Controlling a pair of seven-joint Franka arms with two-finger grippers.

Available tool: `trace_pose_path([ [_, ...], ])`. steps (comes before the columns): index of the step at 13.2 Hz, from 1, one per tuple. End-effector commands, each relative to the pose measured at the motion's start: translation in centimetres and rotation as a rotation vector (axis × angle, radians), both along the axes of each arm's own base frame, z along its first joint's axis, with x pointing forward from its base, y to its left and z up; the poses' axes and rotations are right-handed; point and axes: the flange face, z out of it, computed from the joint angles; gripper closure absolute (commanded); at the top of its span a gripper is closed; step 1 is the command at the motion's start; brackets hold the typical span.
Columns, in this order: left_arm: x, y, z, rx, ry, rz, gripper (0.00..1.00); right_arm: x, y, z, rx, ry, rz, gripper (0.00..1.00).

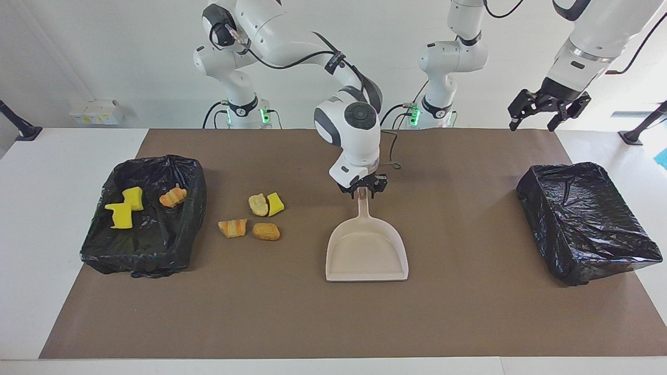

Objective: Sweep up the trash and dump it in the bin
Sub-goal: 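Bring the dustpan back with the right gripper and set it on the table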

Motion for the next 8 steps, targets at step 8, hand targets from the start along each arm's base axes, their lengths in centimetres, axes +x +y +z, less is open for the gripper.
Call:
trace_pose_path([
  [8, -0.1, 0.0, 0.5, 0.014, 0.000, 0.005, 0.00, -10.5, -3.4, 8.0, -0.027, 0.122, 0.077, 0.00],
])
